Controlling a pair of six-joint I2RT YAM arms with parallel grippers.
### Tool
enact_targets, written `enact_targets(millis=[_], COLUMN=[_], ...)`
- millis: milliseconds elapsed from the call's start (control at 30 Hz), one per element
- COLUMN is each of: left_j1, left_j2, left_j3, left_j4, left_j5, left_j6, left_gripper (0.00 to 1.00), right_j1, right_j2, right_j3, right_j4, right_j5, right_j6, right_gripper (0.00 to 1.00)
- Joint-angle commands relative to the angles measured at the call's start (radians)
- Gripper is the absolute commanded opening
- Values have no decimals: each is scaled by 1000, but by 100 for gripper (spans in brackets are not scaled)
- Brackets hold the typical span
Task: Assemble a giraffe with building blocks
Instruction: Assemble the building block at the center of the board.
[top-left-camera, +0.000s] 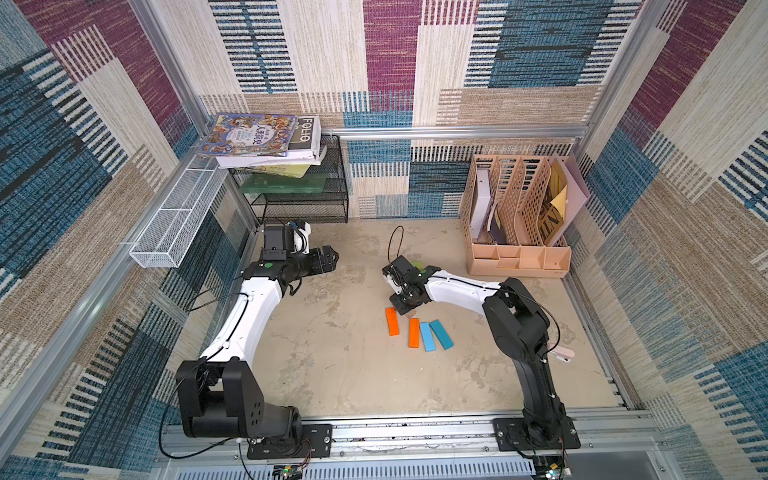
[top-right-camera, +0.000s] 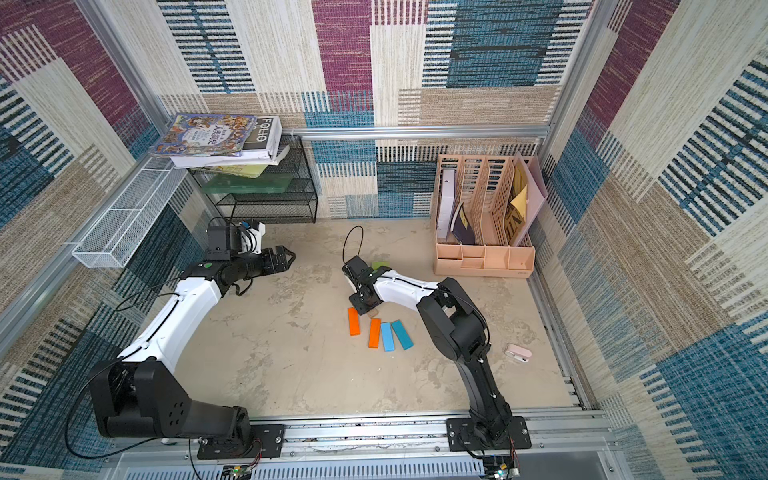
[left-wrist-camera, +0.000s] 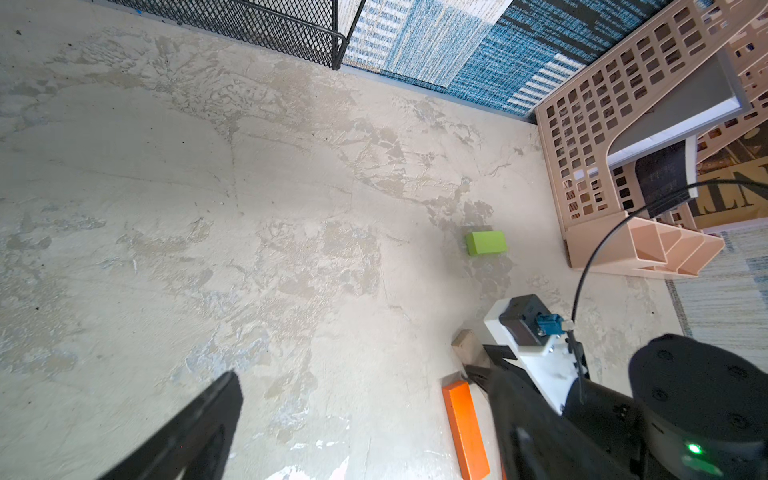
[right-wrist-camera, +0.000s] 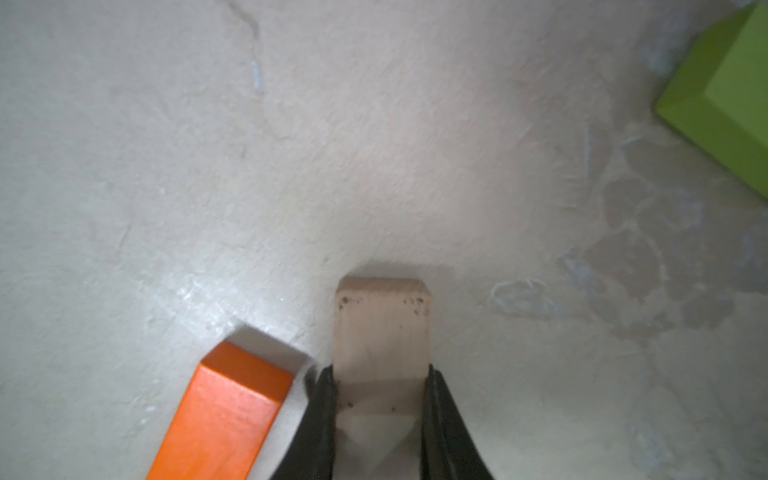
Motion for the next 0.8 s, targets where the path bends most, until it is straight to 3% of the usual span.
enact_targets(millis=[0, 233, 433, 767], left_j1=[1, 1, 1, 1], left_j2=[1, -1, 2, 14], left_j3=[7, 9, 9, 17], left_j4=[0, -4, 0, -7], left_j5=[9, 15, 18, 18], left_j6=[-2, -3, -6, -3], left_gripper=[96, 96, 96, 96], right_j1=[-25, -99, -147, -166], right_j2=[-22, -76, -45, 69], right_j3=[-30, -55, -28, 114], right_j4=[-22, -68, -90, -107], right_j5=[31, 105, 90, 46], right_j6=[89, 238, 318, 341], right_gripper=[15, 19, 19, 21])
